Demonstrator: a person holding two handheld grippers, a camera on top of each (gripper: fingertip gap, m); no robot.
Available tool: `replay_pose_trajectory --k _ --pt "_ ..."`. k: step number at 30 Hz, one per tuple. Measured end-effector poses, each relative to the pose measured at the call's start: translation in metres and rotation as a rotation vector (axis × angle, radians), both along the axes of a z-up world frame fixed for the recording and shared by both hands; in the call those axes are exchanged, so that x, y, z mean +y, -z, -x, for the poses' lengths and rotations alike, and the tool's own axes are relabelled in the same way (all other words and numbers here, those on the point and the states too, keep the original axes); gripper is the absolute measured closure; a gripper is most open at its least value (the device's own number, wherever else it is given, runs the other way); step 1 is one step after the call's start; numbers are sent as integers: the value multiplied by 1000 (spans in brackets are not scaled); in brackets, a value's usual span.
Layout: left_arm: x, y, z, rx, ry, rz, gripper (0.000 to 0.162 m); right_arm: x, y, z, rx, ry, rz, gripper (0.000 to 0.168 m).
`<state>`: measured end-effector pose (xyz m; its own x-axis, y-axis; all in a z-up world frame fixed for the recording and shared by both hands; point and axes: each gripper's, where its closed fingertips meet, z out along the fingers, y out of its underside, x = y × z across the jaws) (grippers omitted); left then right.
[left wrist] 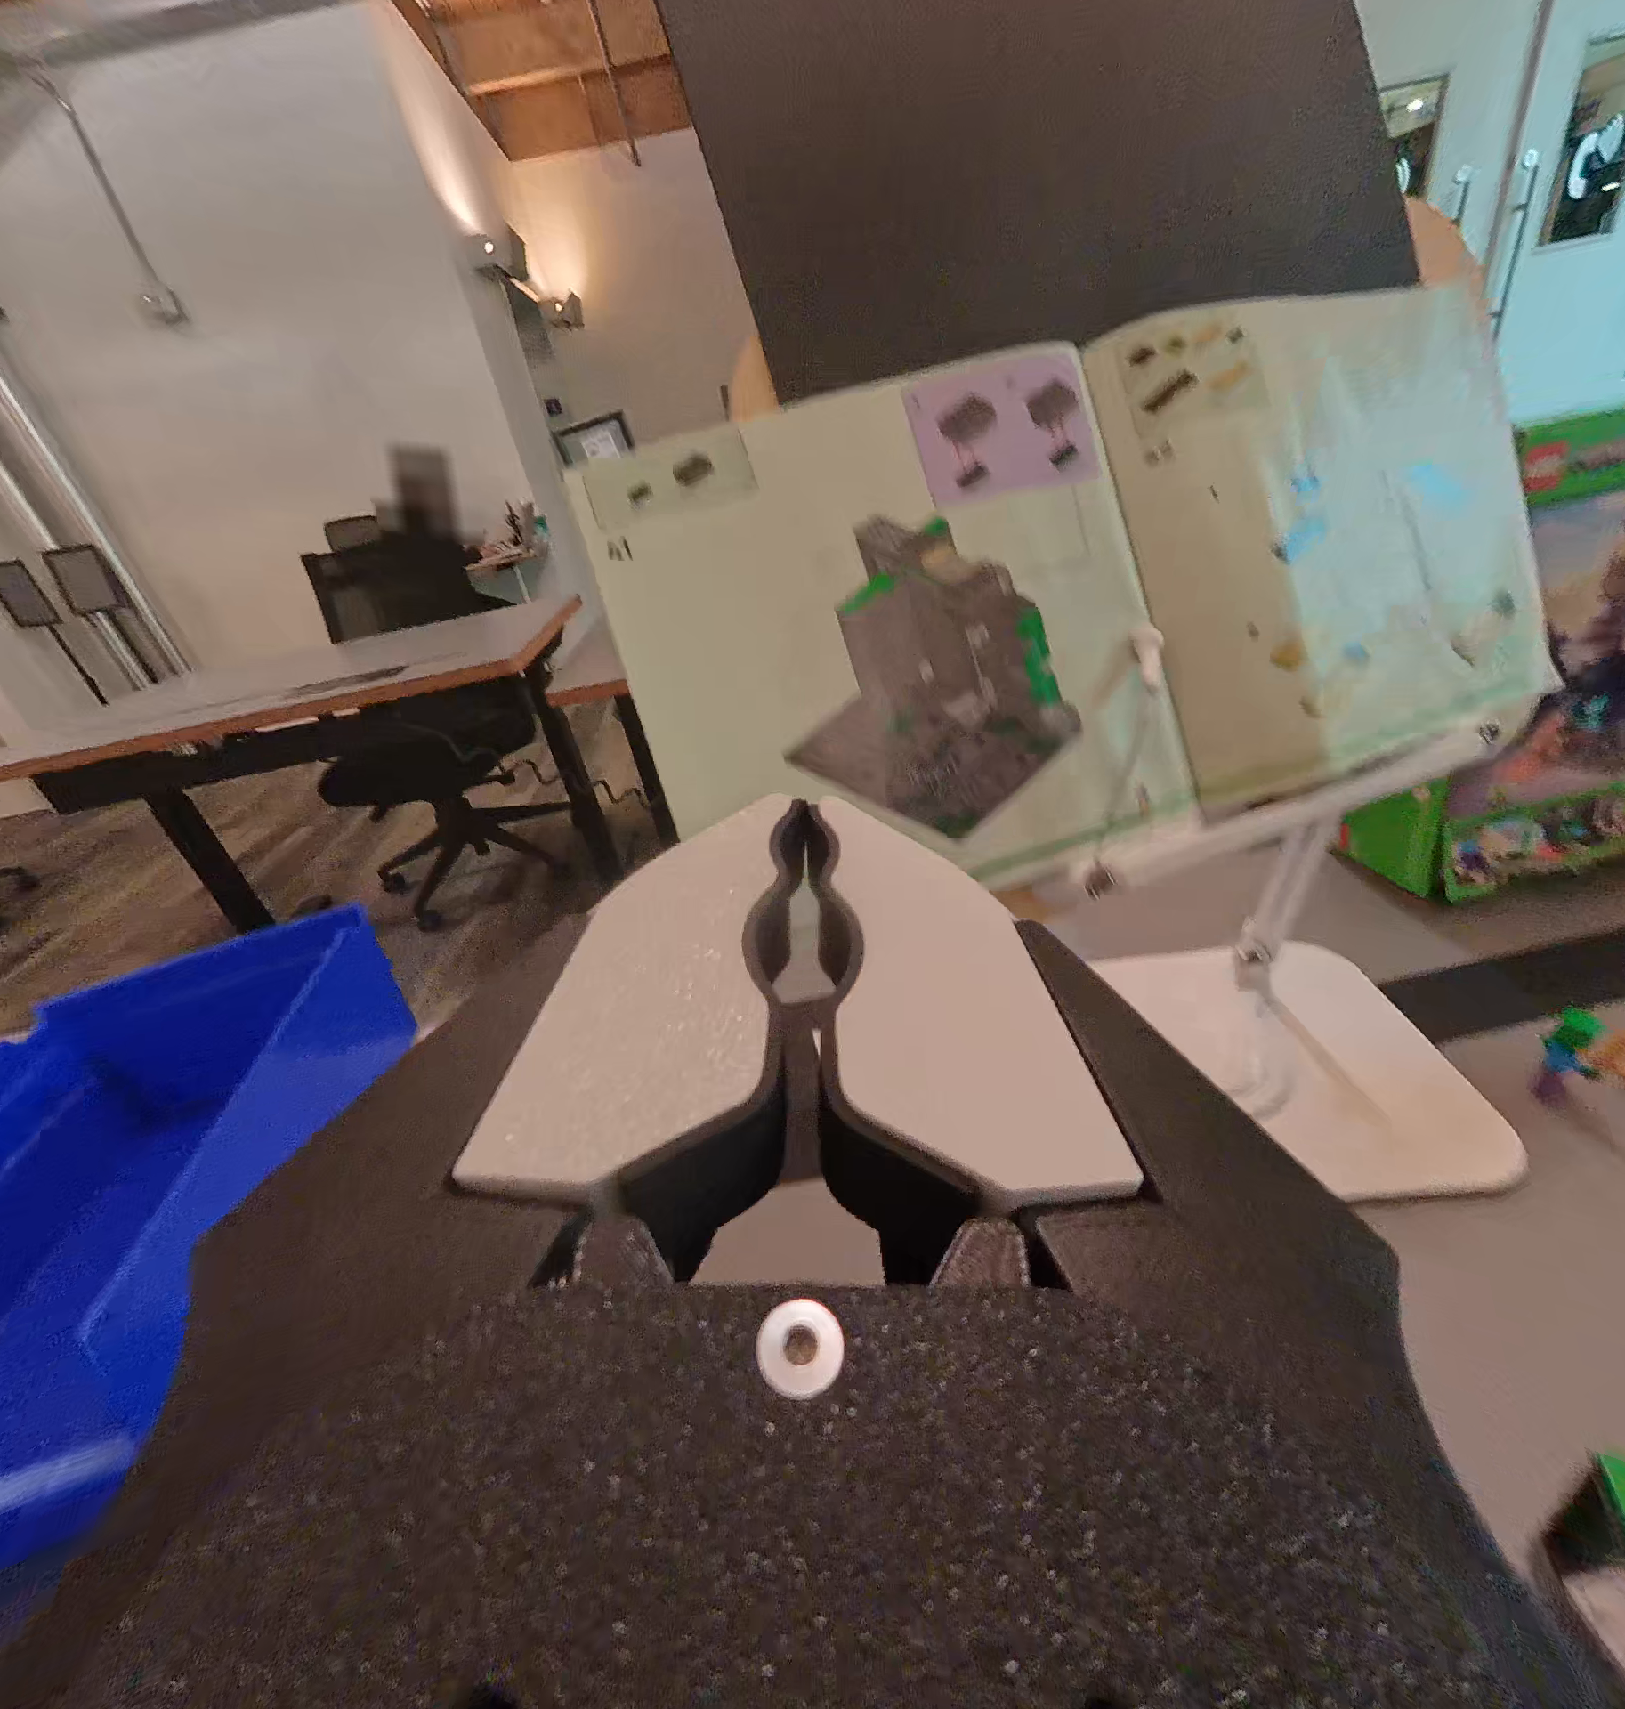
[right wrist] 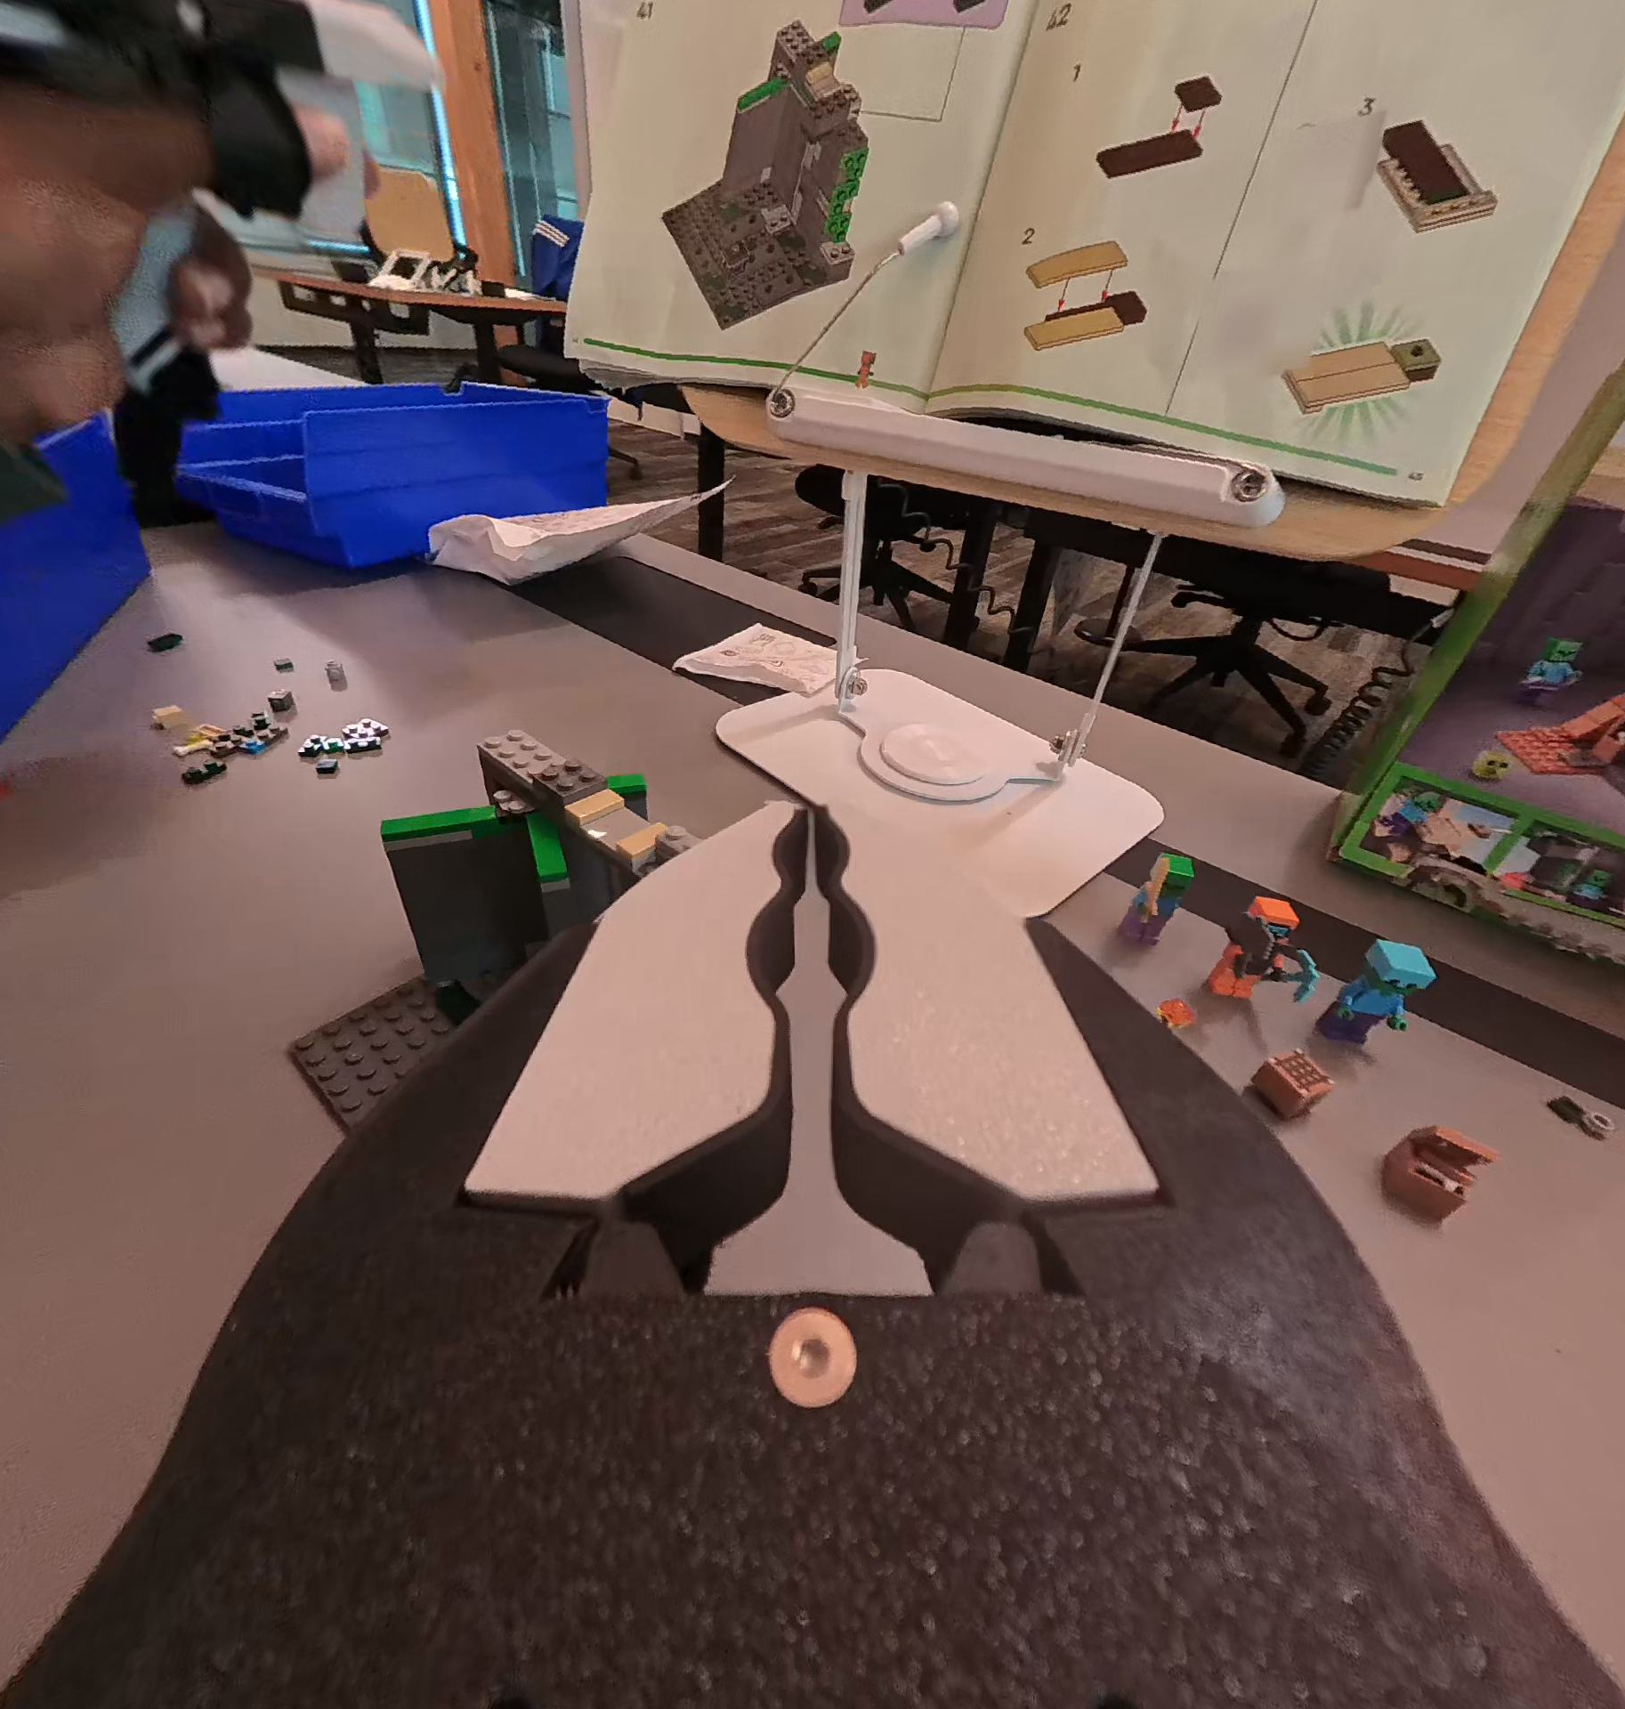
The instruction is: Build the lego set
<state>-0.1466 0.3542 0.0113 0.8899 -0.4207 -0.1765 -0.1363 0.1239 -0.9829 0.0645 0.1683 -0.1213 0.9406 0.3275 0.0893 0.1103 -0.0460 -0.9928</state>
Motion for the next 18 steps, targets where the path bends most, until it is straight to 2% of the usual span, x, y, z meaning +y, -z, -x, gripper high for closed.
replay_pose_trajectory --k 3,7,12,18 --pt "23 -27 -3 6 -28 -28 162 1 -2 -6 9 28 -4 165" --pt "50 -47 -7 15 -66 -36 162 2 -1 -11 12 44 -1 168" --pt "76 -55 -8 19 -108 -24 162 3 1 -12 7 45 3 166" --pt "82 -56 -13 -1 -106 -14 162 5 3 -14 21 47 13 165"
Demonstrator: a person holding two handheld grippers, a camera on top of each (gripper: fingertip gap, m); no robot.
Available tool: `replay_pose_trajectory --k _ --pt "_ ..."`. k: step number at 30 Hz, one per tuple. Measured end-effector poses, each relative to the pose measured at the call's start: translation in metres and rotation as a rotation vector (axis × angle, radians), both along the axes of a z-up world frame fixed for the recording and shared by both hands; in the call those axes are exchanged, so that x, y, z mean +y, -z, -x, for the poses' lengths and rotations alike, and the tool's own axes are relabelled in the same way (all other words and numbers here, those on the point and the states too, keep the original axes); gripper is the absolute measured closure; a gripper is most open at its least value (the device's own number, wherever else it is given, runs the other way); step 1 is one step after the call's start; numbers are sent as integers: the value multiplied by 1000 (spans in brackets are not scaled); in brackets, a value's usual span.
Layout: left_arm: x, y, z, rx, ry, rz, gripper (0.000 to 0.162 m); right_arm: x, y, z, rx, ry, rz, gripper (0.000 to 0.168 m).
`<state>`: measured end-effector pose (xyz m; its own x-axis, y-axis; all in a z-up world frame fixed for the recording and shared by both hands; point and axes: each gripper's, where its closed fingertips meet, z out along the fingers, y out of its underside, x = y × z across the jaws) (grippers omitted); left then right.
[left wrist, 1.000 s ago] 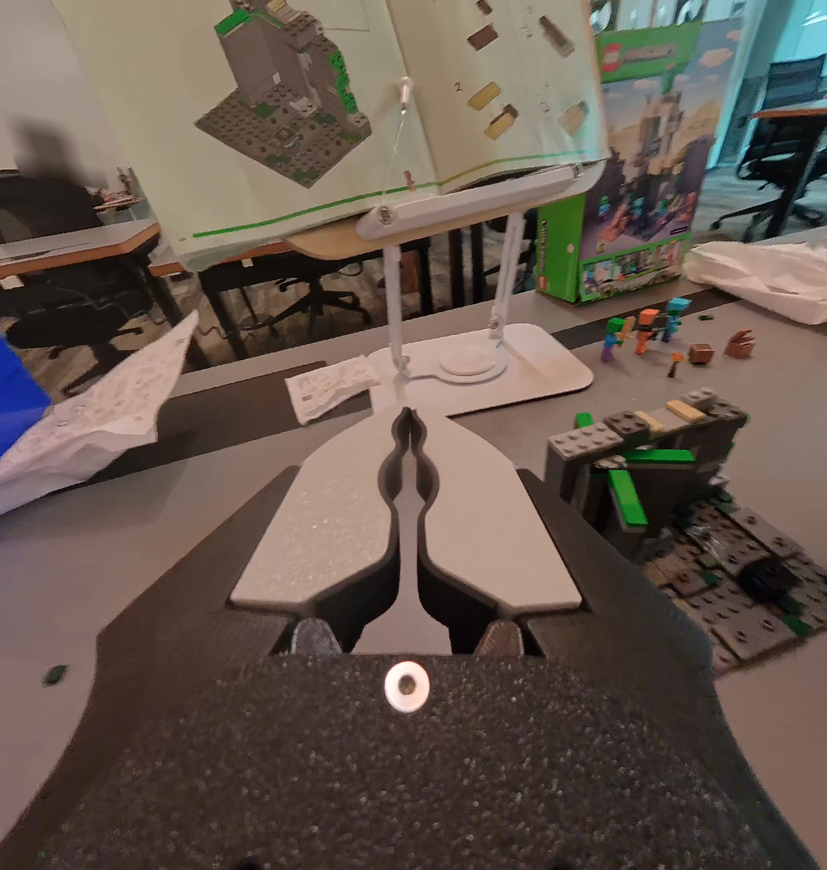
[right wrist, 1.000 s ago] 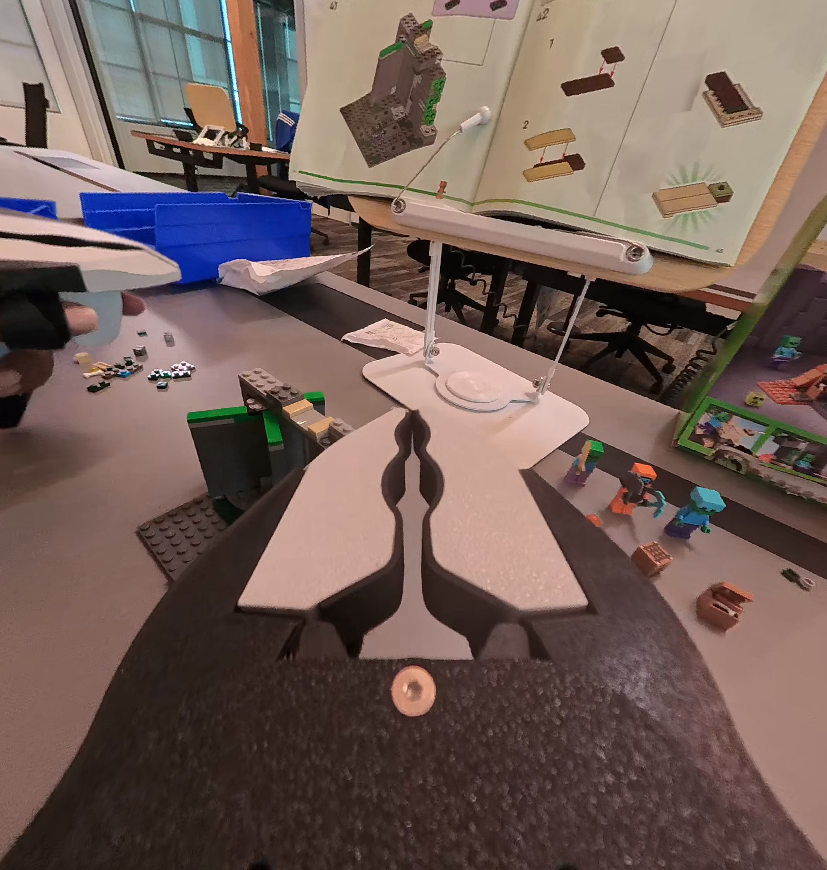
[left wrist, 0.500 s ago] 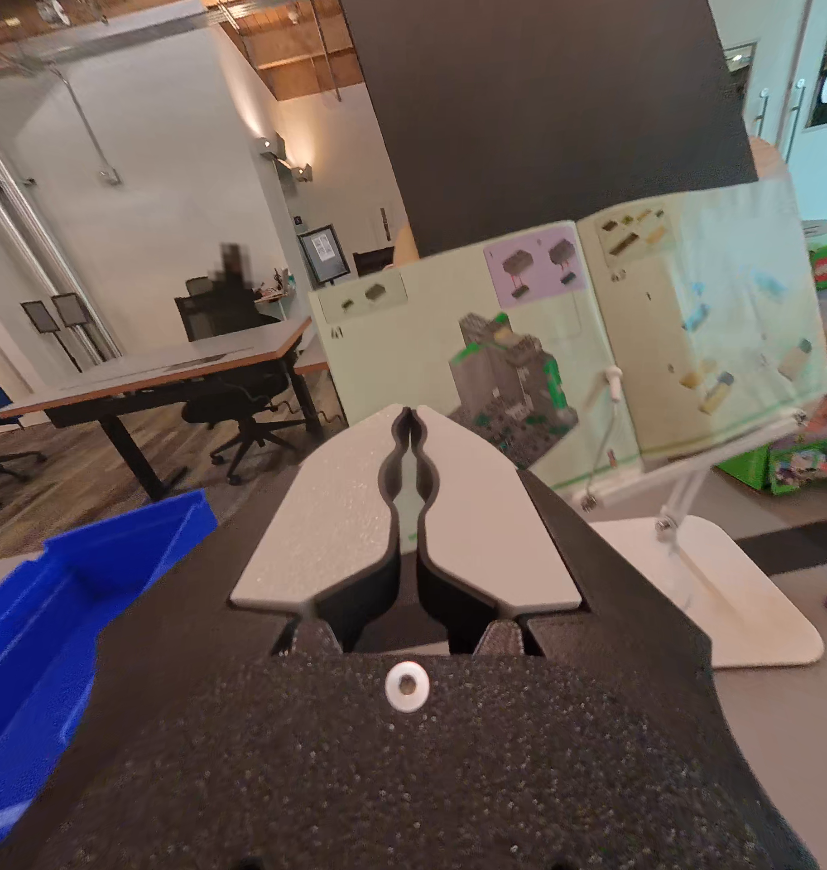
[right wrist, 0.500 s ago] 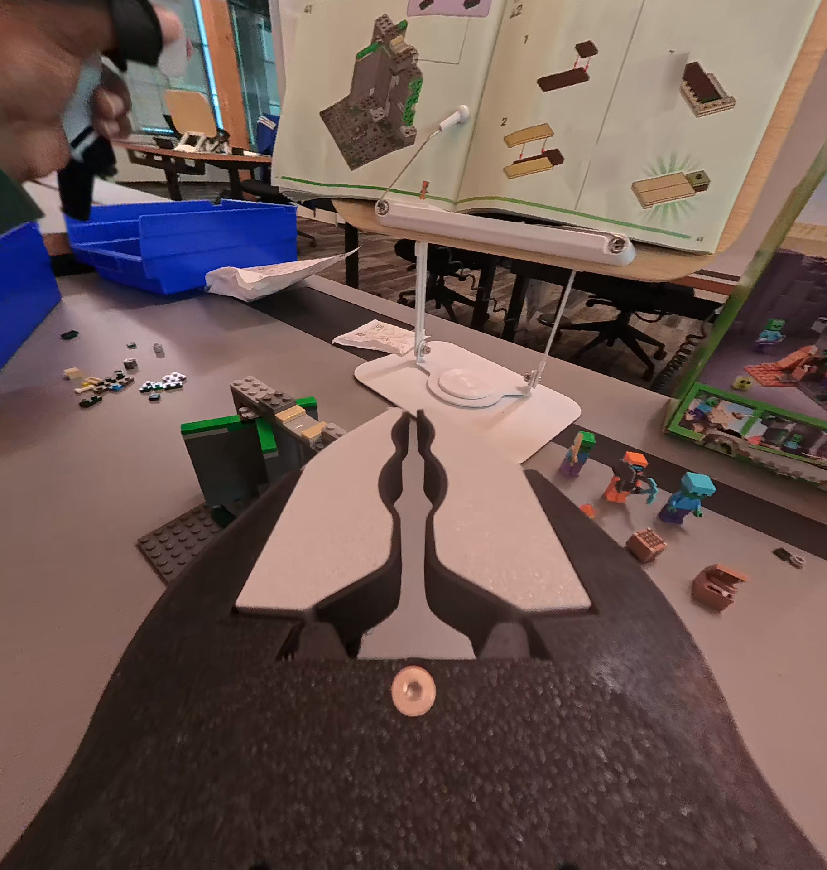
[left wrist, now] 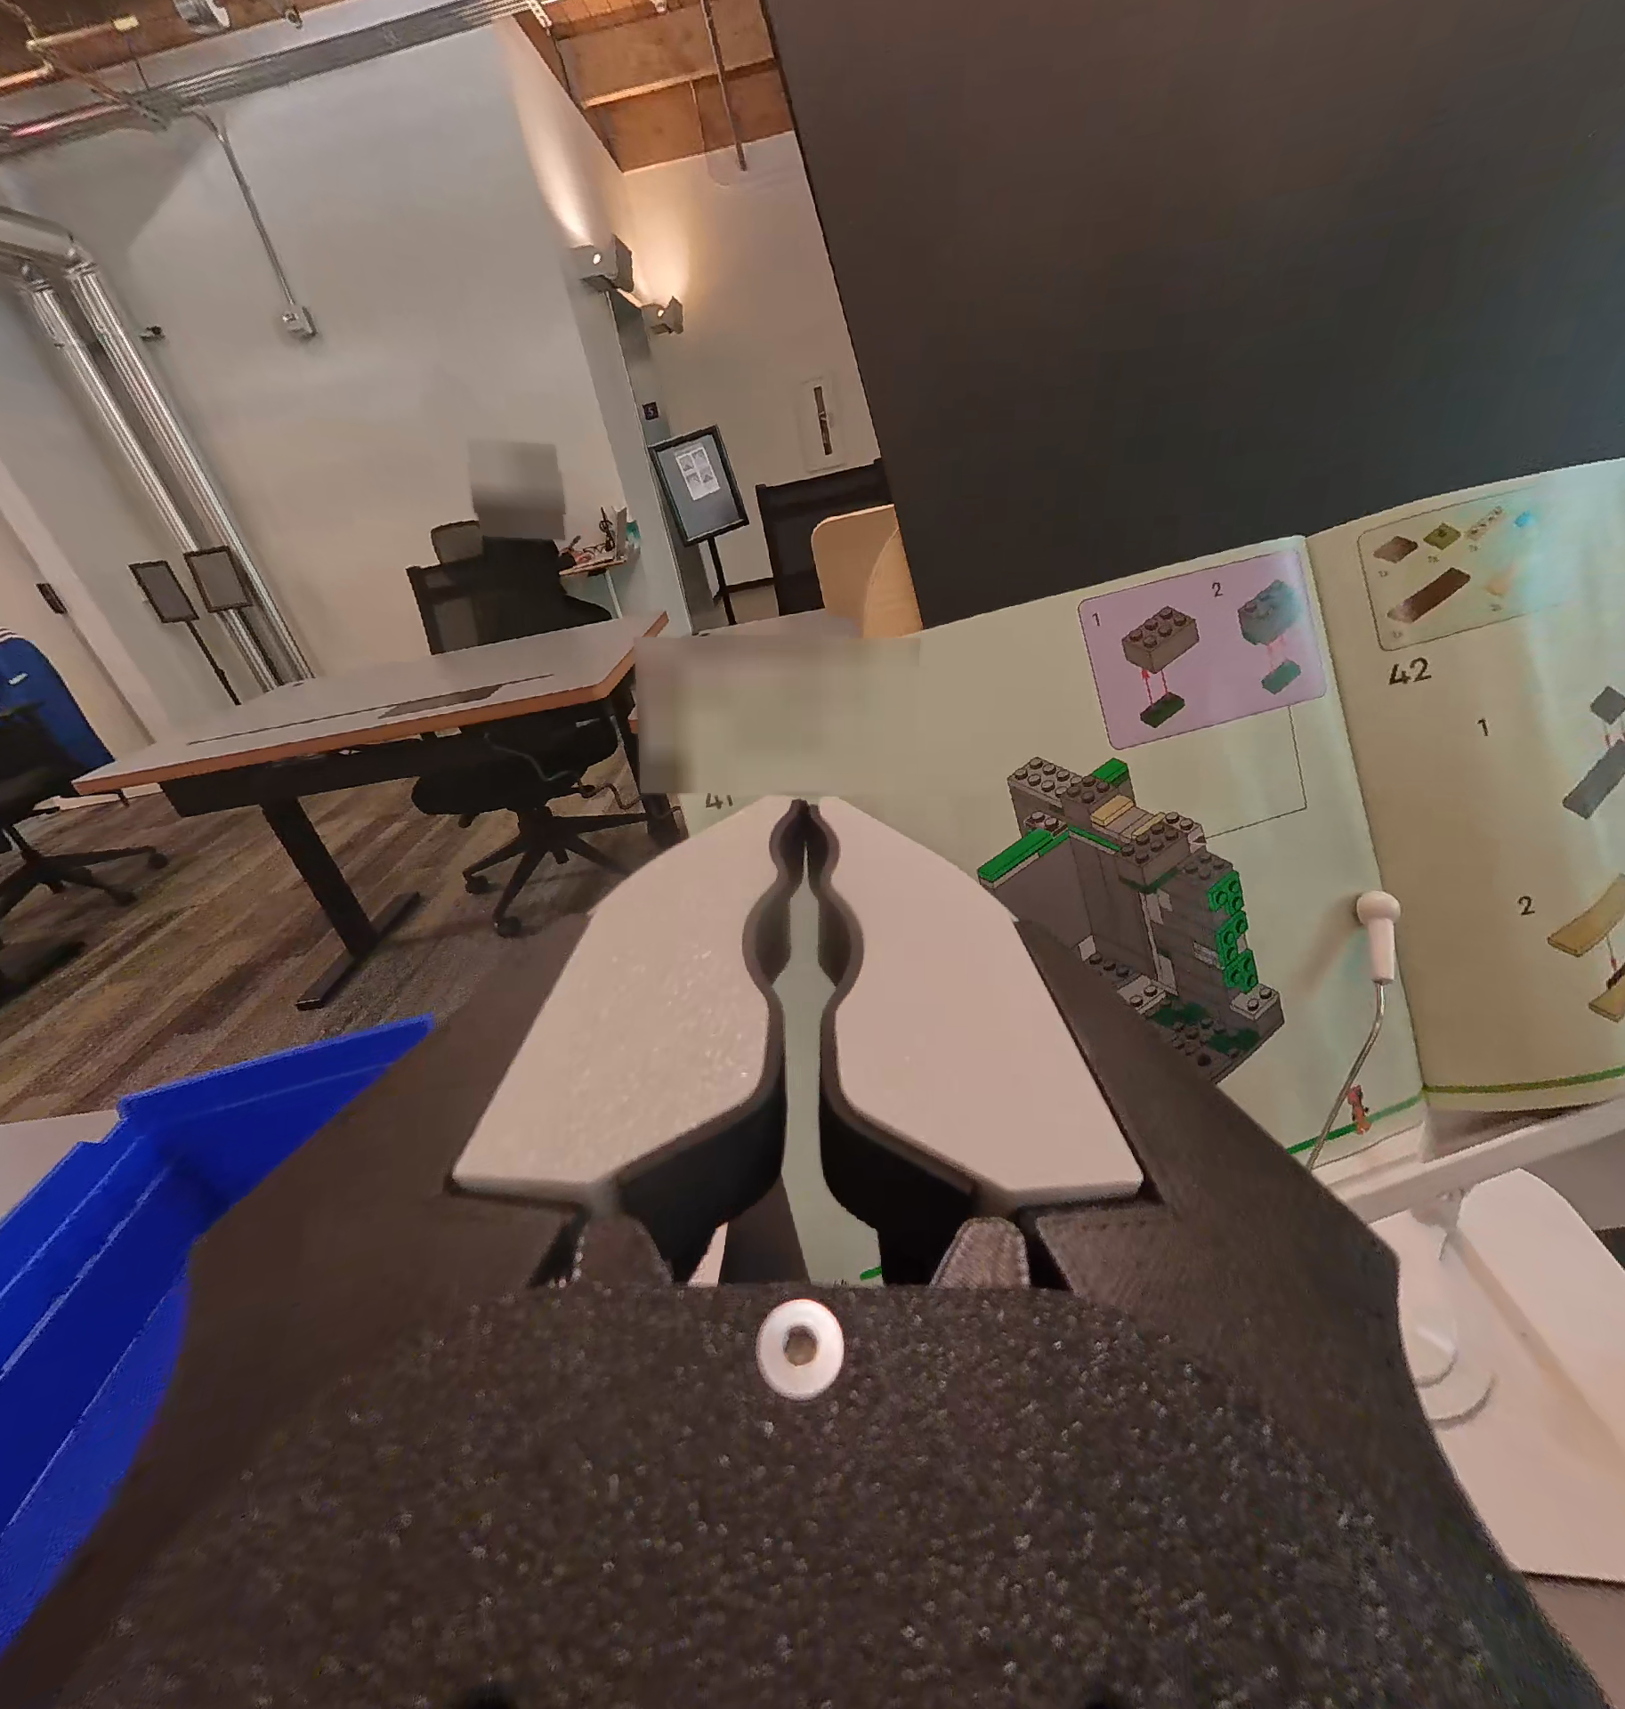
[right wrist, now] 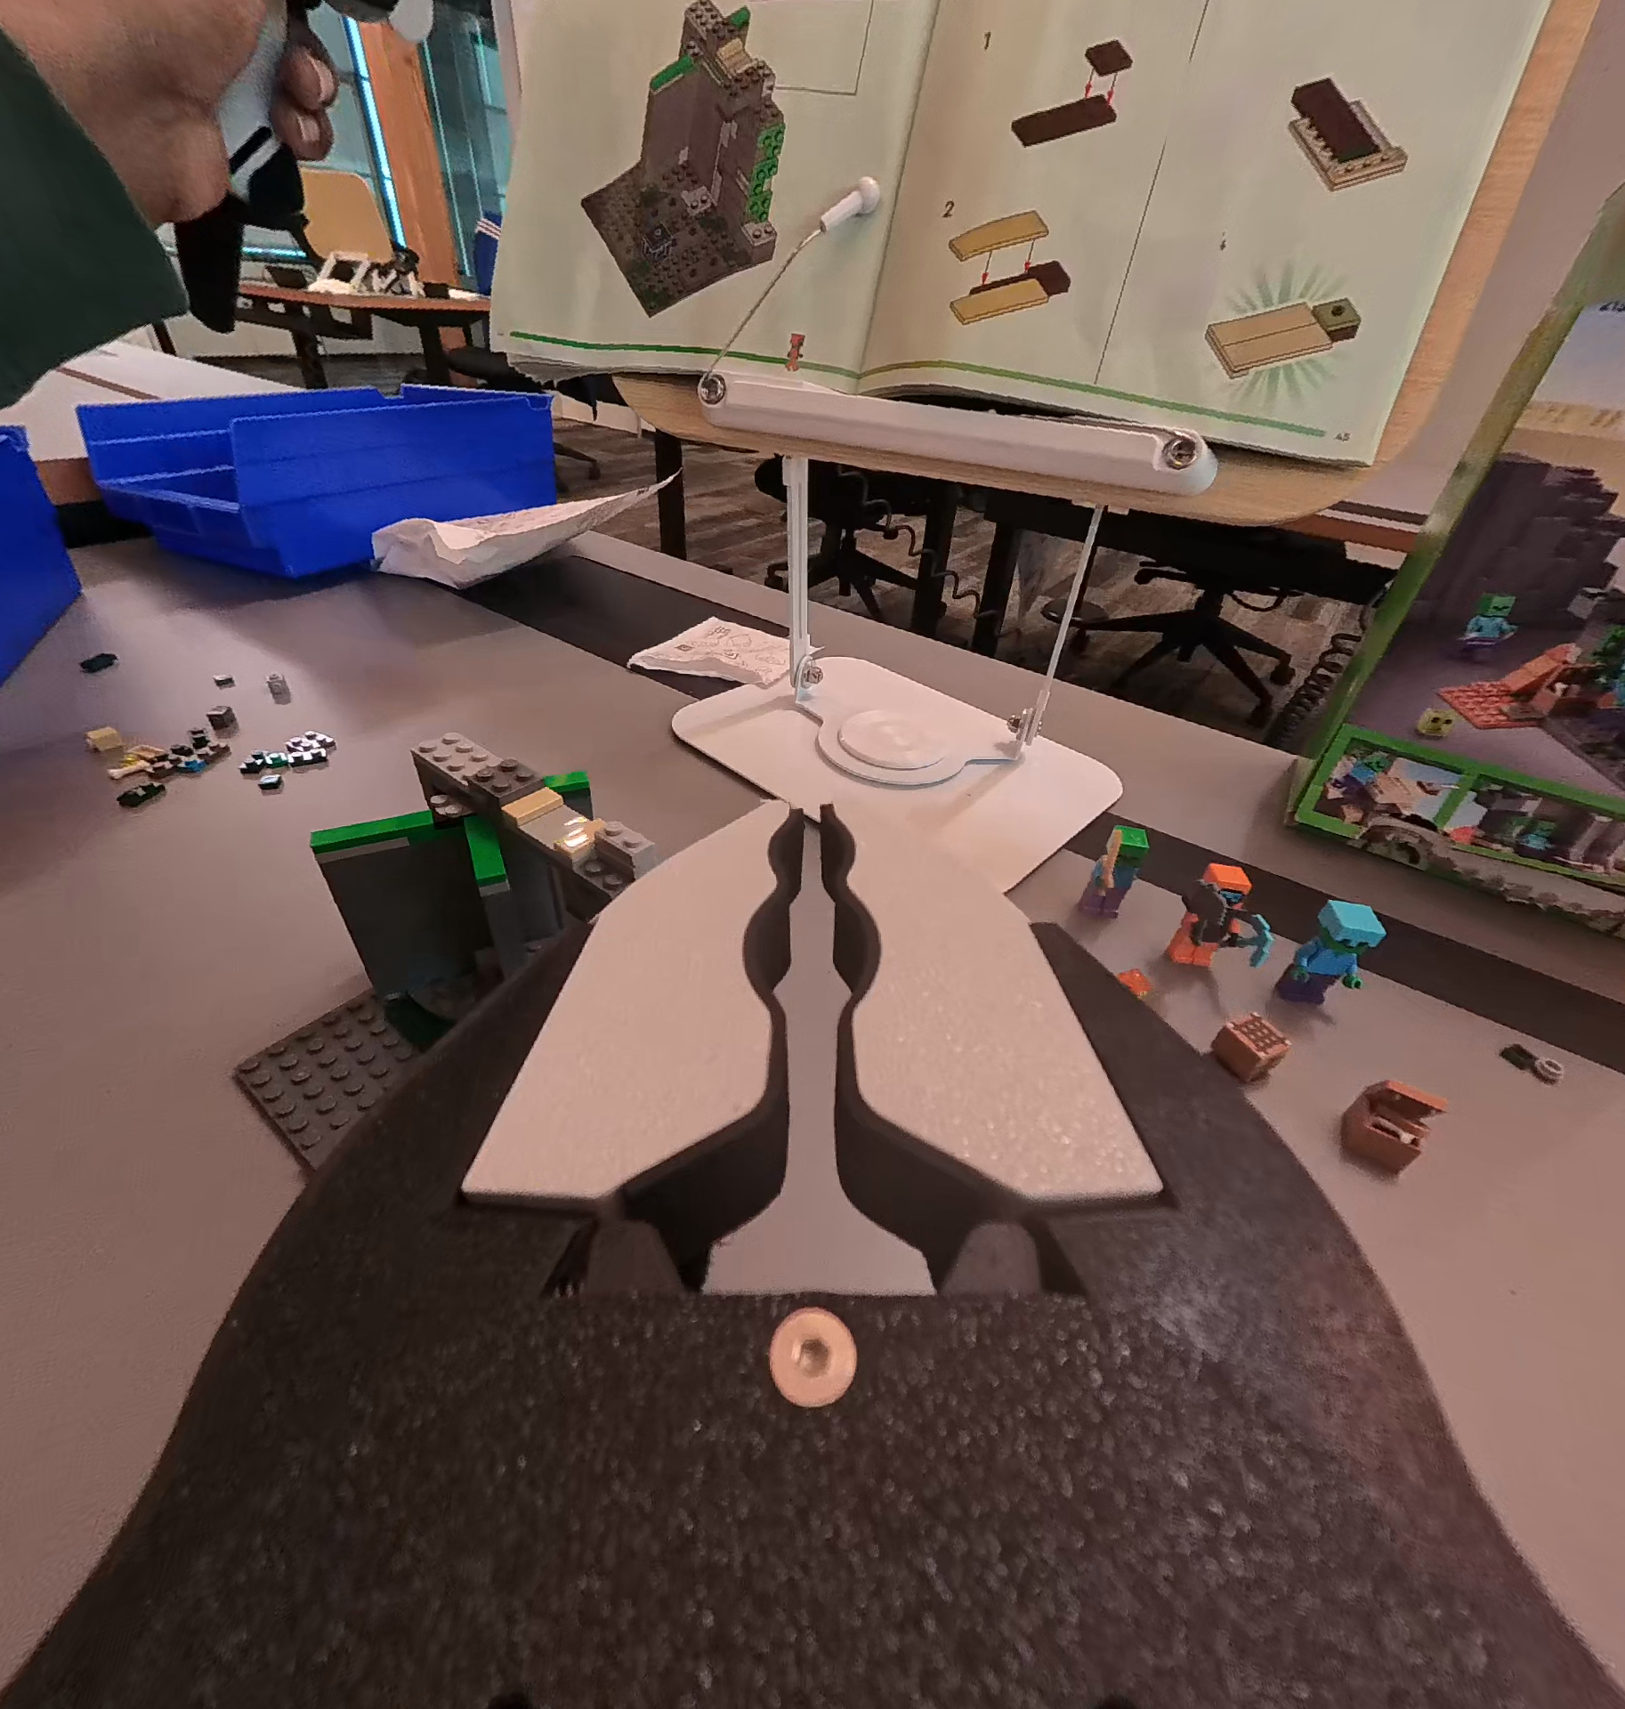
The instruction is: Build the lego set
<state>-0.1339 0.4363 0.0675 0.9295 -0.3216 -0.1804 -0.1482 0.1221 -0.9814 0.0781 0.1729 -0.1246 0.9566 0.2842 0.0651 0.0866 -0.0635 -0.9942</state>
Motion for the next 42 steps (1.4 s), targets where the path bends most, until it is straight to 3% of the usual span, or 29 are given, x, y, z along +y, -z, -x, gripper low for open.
replay_pose_trajectory --k 26,34,42 --pt "-20 12 -35 -54 96 16 162 2 8 6 -21 -12 27 165" --pt "-69 36 -31 -94 151 -3 162 -3 -15 -11 -10 88 -80 168" --pt "-139 79 -10 -68 210 41 162 -4 -14 -9 -7 85 -75 168"
